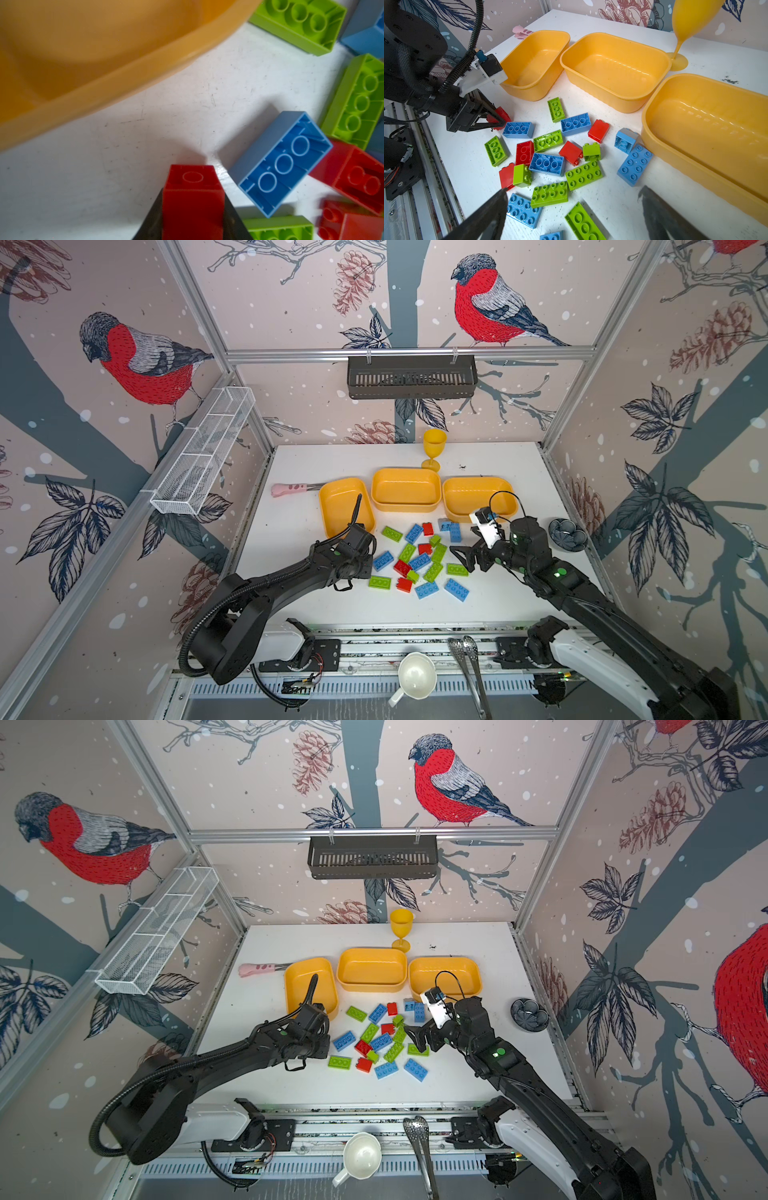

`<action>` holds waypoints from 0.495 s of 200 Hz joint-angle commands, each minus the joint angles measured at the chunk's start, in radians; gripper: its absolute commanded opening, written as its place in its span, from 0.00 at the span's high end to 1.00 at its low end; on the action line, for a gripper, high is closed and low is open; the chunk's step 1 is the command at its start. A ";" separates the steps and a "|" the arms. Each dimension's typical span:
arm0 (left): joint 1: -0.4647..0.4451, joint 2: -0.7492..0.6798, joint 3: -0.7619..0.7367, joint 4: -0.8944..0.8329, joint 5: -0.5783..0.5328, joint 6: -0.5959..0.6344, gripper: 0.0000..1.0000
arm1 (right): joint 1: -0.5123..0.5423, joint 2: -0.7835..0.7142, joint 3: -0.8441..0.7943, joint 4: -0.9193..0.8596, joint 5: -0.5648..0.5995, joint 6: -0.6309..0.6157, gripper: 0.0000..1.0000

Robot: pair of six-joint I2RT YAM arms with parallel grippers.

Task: Sort the legos into containers by color
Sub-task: 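Lift the red brick with the left gripper and release it into the nearest bin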

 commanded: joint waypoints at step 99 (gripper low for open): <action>0.169 0.019 0.447 -0.186 -0.147 0.083 0.70 | 0.013 0.025 0.061 0.141 -0.260 0.088 0.01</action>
